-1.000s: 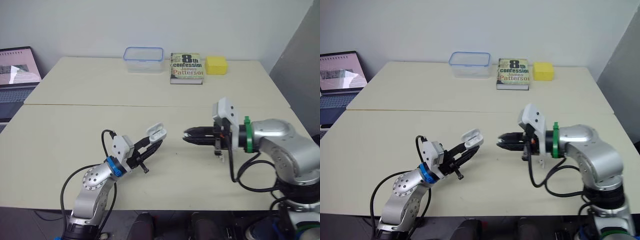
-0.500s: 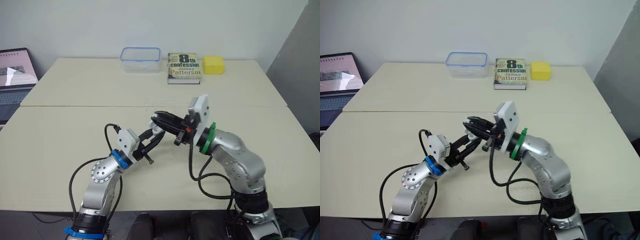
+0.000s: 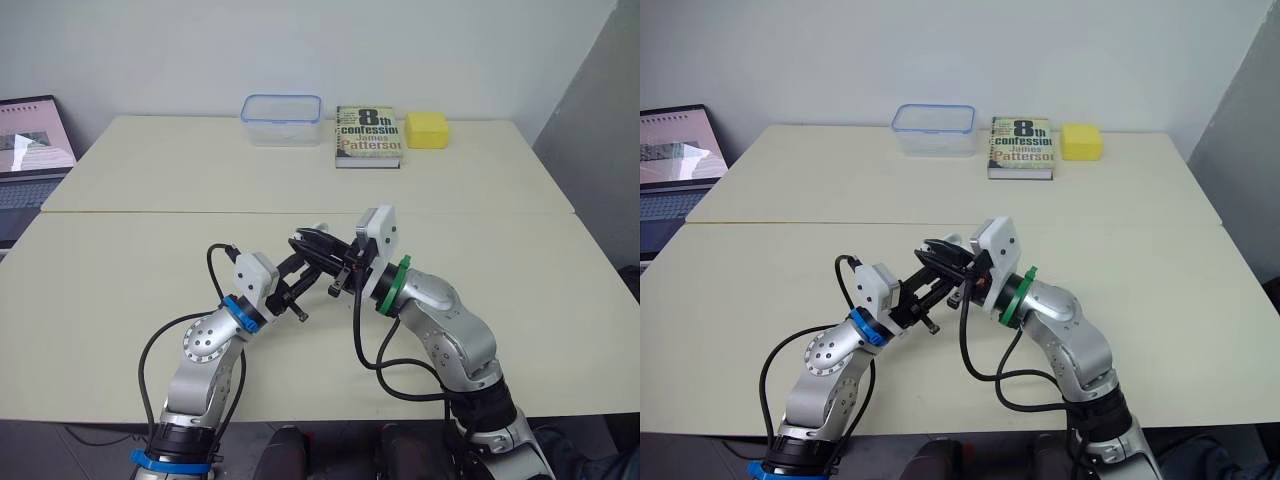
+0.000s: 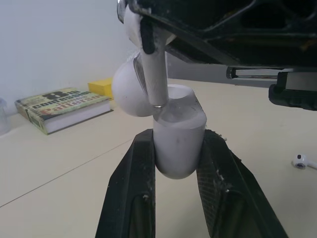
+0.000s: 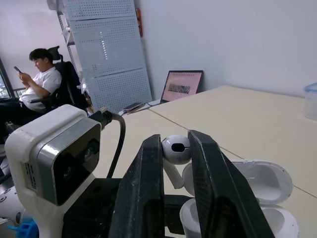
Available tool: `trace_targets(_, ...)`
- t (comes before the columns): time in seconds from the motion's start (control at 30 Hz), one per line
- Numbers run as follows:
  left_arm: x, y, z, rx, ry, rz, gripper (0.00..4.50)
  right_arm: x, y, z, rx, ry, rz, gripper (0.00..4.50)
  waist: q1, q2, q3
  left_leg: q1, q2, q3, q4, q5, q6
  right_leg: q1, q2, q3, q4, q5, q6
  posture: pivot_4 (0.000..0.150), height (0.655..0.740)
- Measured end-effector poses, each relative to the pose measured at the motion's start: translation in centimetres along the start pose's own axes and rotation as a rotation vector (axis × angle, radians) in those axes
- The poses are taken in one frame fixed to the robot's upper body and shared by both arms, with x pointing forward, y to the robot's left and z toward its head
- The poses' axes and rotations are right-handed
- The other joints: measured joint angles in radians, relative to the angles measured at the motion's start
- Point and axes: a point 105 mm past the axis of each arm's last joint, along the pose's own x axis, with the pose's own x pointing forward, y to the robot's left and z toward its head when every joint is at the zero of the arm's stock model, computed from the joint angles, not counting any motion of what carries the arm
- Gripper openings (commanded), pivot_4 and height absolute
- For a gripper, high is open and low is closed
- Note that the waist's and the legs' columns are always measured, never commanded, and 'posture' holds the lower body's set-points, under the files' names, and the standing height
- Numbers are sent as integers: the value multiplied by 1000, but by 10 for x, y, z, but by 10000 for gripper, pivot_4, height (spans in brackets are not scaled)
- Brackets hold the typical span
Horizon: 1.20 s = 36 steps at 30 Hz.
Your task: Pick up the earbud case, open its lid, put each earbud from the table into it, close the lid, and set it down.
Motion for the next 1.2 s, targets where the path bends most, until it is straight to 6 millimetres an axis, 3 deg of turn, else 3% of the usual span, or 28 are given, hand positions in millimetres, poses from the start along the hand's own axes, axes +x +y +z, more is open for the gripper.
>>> trace_targets(0.43,1,1,0,-4,1,12,7501,-10,-8,-8,1,8,-64,3725,0,0,0,0,0,0,0,0,0,0,0,0,0,0,0,1500,7400)
trace_targets(1.0,1,0,-2,-19,16,10,7501,-8,-6,-20,-17,12,-89,3725,0,0,0,0,0,0,0,0,0,0,0,0,0,-3,5,1500,7400)
trace_targets(1.2,1,-1,-4,-23,21,11,7501,-11,-6,-19,-31,14,-88,24998,0,0,0,0,0,0,0,0,0,0,0,0,0,-3,5,1500,7400)
